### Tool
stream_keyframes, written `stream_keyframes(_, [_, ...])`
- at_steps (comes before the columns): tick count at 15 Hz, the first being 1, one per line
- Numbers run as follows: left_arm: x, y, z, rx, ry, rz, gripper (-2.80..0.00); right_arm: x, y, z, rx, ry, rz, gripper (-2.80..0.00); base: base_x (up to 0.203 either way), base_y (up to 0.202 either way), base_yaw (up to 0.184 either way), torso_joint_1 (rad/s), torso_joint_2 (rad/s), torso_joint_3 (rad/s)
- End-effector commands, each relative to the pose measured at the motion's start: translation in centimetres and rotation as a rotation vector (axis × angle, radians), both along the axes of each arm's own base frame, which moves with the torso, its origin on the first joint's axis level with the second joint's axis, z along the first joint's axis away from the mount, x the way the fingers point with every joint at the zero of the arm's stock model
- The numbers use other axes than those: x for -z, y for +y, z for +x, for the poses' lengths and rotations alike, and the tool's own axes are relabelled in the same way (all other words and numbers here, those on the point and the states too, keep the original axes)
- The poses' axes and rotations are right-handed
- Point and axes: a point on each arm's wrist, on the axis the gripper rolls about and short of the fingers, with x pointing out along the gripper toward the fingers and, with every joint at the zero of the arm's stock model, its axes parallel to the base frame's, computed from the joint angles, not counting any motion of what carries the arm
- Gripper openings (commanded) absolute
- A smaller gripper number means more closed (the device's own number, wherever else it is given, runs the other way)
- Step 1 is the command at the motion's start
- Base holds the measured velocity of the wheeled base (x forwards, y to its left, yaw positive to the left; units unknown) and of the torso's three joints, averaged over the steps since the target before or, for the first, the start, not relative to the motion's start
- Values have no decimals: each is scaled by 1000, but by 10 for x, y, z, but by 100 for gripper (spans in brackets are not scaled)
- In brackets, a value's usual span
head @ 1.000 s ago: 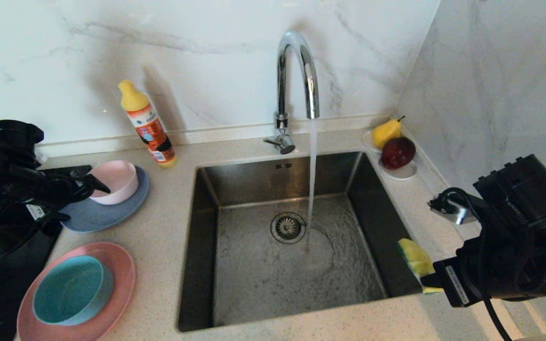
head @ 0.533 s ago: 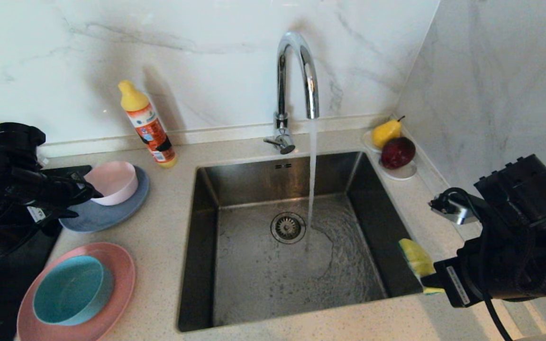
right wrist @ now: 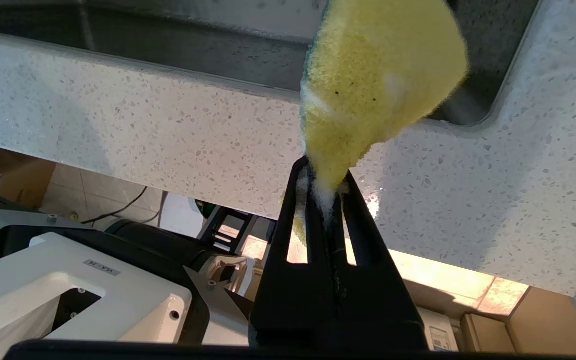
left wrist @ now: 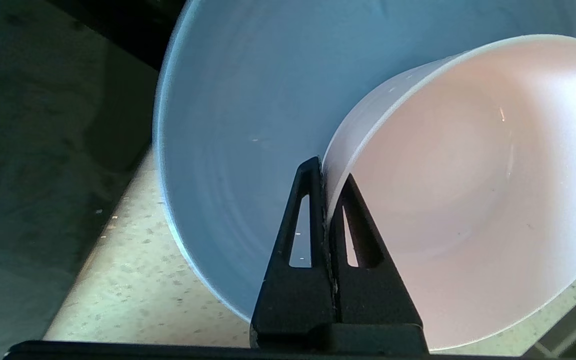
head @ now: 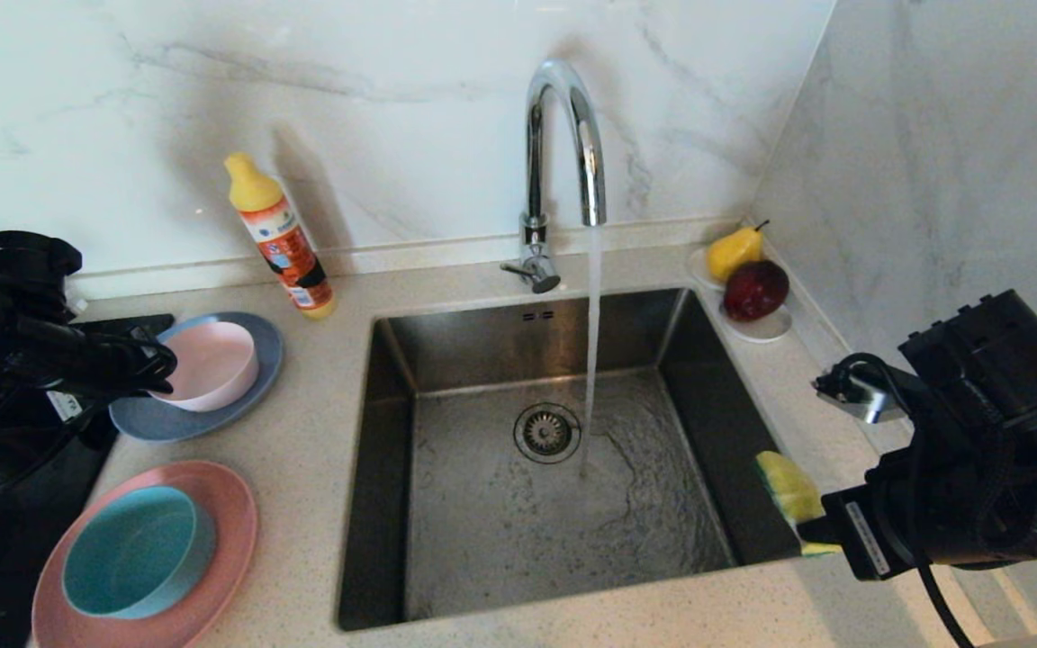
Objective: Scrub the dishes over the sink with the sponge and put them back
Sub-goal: Pick up a bowl and the sponge
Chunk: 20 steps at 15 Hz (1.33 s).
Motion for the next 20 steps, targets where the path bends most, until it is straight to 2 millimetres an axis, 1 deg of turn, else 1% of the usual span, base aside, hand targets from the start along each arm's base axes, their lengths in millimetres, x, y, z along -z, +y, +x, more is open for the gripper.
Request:
stream_keyframes(1, [-8, 3, -5, -18, -17, 13, -280, -1, 0, 0, -1, 0, 0, -280, 0, 0, 0, 0, 0, 0])
stream_keyframes(3, [-24, 3, -12, -25, -54, 29, -280, 0, -1, -1, 0, 0, 1, -280, 0, 0, 0, 0, 0, 0])
stream_keyframes(5, [-47, -1, -24, -29, -109, 48, -280, -1, -1, -2, 0, -4, 1, -280, 0, 0, 0, 0, 0, 0])
stream_keyframes(6, [-64, -5, -34, -31, -149, 63, -280, -3, -1, -2, 0, -12, 4, -280, 0, 0, 0, 0, 0, 0])
stream_keyframes(8, [-103, -17, -63, -31, -246, 98, -280, -6, -2, -4, 0, -21, 9, -280, 0, 0, 0, 0, 0, 0])
stream_keyframes(10, [-137, -31, -98, -30, -330, 125, -280, -6, -3, -6, 2, -22, 12, -280, 0, 0, 0, 0, 0, 0])
stream_keyframes(11, [-149, -38, -113, -28, -357, 131, -280, -6, -3, -7, 2, -22, 13, -280, 0, 0, 0, 0, 0, 0])
stream_keyframes(12, [-163, -47, -133, -19, -396, 140, -280, -8, -5, -9, 3, -28, 16, -280, 0, 0, 0, 0, 0, 0])
stream_keyframes(14, [-185, -67, -169, 43, -468, 131, -280, -11, -6, -12, 3, -40, 21, -280, 0, 0, 0, 0, 0, 0])
stream_keyframes(15, [-192, -80, -184, 105, -494, 112, -280, -11, -6, -13, 4, -42, 23, -280, 0, 0, 0, 0, 0, 0])
stream_keyframes(17, [-195, -106, -191, 242, -492, 69, -280, -12, -7, -14, 4, -43, 25, -280, 0, 0, 0, 0, 0, 0])
stream_keyframes(18, [-193, -116, -192, 297, -479, 52, -280, -12, -7, -15, 6, -45, 26, -280, 0, 0, 0, 0, 0, 0])
stream_keyframes(20, [-184, -136, -183, 412, -432, 15, -280, -14, -8, -17, 6, -54, 30, -280, 0, 0, 0, 0, 0, 0])
